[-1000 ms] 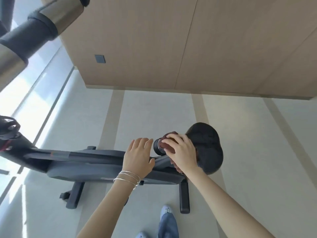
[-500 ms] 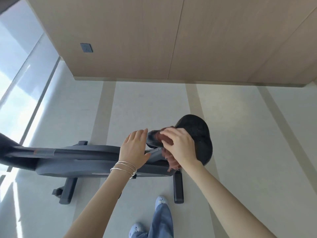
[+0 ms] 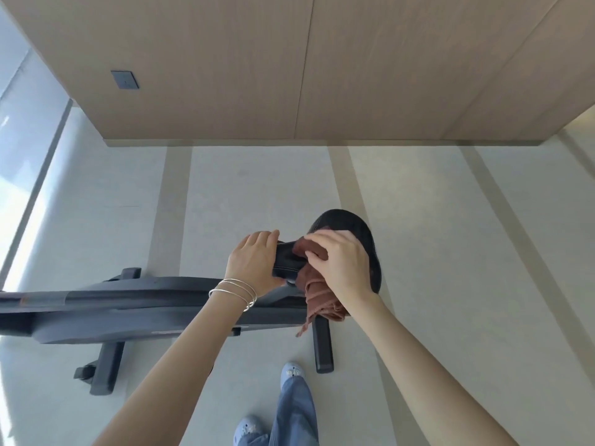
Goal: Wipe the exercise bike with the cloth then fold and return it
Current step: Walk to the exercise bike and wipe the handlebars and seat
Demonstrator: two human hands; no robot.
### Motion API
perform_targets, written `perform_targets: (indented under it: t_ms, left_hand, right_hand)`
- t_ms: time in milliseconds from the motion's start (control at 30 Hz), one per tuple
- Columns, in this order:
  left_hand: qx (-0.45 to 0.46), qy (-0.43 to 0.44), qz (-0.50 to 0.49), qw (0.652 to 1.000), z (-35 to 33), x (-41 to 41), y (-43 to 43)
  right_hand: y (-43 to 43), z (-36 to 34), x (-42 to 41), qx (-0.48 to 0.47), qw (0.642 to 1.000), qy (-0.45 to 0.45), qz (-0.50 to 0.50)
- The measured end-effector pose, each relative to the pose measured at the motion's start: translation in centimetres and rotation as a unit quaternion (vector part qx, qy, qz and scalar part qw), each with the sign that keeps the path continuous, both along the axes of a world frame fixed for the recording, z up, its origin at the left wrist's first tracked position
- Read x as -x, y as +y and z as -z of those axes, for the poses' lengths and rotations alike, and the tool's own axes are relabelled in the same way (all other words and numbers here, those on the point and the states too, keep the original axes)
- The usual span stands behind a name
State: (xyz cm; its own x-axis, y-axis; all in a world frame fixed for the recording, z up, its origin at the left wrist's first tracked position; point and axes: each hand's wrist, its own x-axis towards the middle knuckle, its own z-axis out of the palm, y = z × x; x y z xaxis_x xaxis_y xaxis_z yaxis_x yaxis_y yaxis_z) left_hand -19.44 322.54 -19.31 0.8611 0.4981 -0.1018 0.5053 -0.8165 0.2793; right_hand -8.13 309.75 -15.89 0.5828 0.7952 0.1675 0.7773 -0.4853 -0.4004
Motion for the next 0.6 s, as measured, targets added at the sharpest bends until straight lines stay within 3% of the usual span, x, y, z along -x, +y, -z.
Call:
perform_targets:
  t_ms: [200, 433, 600]
  left_hand:
    - [-0.011, 0.001, 0.039, 0.999, 0.9, -1.7, -1.3]
    - [-0.027, -0.021, 0.027, 0.999, 1.6, -2.0, -1.6]
    - [-0.030, -0.010, 0.026, 0.999, 1.7, -2.0, -1.4]
  right_hand:
    - [-6.5, 0.1, -1.1, -0.046, 0.996, 0.001, 0.072]
    - [-2.8, 0.4, -1.2, -0.022, 0.998, -0.022, 0.050]
    - [-5.5, 0.6, 0.2, 0.023, 0.995, -0.040, 0.087]
